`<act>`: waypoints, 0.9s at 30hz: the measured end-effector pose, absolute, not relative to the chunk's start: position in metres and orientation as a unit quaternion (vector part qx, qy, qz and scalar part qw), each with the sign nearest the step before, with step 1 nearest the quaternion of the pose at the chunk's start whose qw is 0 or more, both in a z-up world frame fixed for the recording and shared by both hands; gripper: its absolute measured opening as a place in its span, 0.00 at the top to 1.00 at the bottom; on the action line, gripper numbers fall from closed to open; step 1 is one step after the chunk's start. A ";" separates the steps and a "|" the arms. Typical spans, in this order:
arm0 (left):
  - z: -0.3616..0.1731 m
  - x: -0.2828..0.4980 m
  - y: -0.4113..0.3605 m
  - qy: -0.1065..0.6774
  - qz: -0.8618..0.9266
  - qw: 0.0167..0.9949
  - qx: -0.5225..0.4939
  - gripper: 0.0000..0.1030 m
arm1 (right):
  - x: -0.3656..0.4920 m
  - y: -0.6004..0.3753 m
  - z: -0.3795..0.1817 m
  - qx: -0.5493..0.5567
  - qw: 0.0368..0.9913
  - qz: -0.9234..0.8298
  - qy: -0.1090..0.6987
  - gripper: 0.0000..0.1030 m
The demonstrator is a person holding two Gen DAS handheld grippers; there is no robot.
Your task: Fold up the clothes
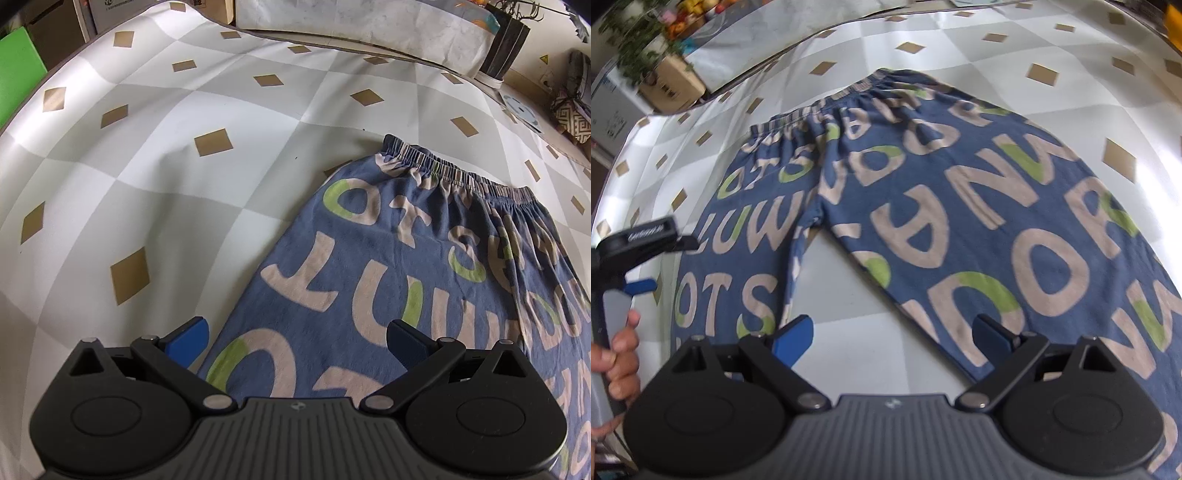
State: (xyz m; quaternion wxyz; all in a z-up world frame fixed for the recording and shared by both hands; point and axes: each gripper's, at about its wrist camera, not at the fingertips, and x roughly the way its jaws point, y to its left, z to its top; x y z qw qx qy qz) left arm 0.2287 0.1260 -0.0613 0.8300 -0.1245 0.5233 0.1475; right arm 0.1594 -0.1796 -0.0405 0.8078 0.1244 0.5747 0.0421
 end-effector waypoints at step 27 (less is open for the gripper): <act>-0.092 0.248 0.134 0.518 0.202 0.827 -0.084 0.00 | 0.169 -0.164 -0.047 0.119 0.798 0.057 0.588 0.10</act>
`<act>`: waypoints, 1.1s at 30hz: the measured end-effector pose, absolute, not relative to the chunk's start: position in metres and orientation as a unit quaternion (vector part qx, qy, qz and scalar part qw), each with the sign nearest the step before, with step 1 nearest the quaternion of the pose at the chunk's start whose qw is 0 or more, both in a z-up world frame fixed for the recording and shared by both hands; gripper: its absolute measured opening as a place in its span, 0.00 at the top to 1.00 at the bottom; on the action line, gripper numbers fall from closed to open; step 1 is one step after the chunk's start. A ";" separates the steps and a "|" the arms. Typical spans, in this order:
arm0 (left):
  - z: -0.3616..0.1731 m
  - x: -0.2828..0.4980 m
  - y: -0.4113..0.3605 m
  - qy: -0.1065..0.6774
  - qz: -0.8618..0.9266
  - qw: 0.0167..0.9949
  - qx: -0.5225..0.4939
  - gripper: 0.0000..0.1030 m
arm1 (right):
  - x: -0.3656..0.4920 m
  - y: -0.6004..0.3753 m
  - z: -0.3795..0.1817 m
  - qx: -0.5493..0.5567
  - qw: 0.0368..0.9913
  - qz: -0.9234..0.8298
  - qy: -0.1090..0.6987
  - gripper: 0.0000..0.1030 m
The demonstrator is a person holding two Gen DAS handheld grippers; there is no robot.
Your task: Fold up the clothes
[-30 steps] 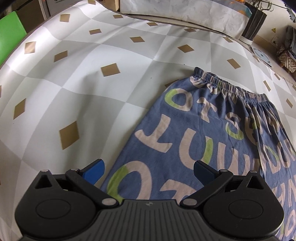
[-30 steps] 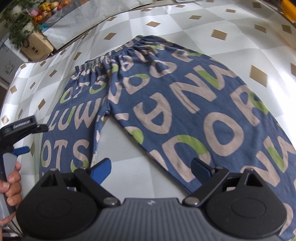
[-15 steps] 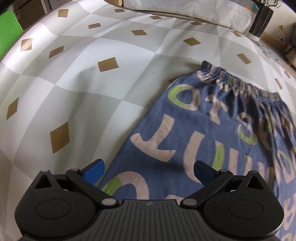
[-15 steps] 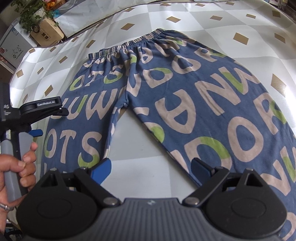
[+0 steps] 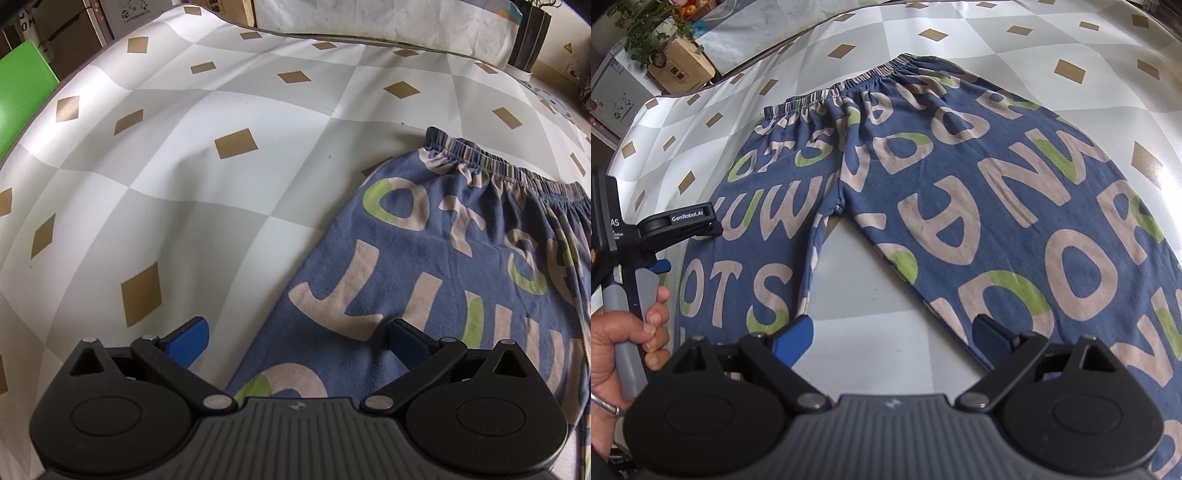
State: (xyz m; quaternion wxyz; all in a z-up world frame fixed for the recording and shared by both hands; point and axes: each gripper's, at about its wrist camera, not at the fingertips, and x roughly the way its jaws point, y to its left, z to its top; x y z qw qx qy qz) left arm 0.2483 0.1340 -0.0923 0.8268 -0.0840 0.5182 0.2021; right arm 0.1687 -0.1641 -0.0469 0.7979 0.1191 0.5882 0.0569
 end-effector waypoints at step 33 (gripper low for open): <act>-0.076 0.239 0.102 0.546 0.154 0.820 -0.074 0.00 | 0.170 -0.170 -0.043 0.129 0.803 0.047 0.581 0.10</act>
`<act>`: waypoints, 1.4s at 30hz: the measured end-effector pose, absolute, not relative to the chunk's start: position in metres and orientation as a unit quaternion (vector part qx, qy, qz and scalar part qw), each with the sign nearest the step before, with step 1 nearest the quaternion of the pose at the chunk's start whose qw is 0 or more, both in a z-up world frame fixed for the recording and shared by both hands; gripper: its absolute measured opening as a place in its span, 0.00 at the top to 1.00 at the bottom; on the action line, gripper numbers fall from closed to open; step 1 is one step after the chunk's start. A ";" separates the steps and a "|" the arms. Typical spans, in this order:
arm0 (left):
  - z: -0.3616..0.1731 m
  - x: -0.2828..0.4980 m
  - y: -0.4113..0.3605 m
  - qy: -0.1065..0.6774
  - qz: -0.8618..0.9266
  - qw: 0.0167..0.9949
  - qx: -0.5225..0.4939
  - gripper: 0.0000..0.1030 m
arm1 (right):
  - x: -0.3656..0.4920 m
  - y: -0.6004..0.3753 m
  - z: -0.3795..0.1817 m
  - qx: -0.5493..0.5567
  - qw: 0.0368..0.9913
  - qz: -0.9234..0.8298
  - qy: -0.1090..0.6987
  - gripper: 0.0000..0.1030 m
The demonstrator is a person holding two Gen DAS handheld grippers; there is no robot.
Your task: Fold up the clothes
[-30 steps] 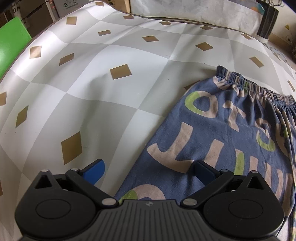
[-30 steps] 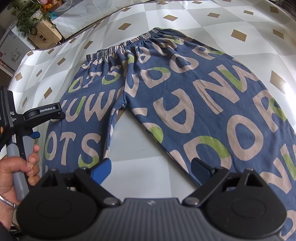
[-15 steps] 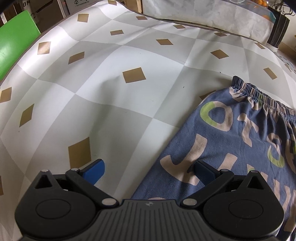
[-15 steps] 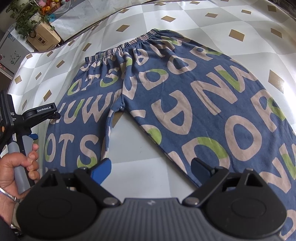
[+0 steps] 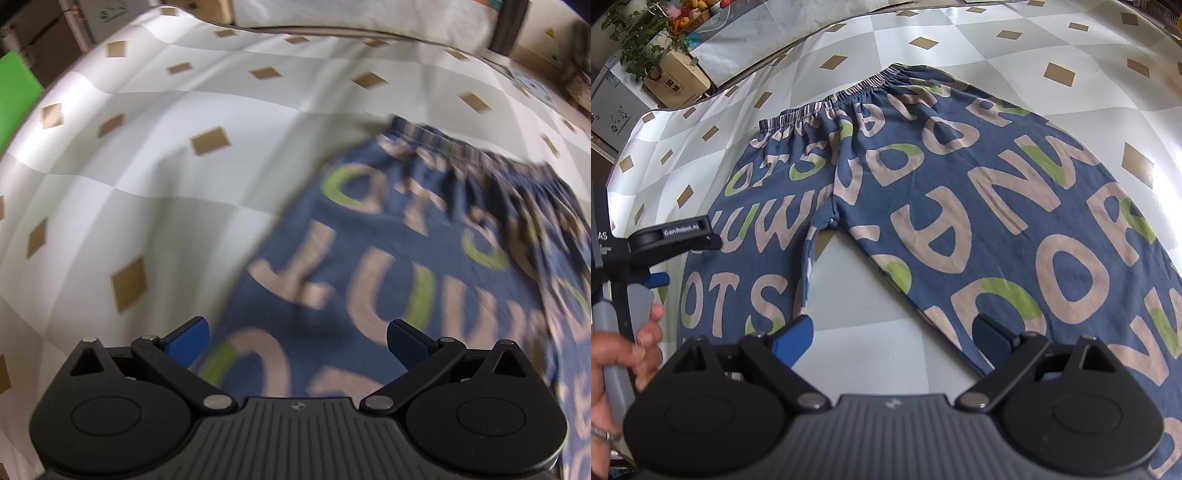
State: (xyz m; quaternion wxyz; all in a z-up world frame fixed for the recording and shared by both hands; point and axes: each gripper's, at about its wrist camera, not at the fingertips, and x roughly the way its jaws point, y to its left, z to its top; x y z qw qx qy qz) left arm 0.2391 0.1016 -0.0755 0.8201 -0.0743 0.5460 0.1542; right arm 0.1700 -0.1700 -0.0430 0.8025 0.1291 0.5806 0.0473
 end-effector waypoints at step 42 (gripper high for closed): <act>-0.088 0.211 0.066 0.565 0.123 0.816 -0.008 0.00 | 0.170 -0.183 -0.036 0.165 0.800 0.039 0.576 0.10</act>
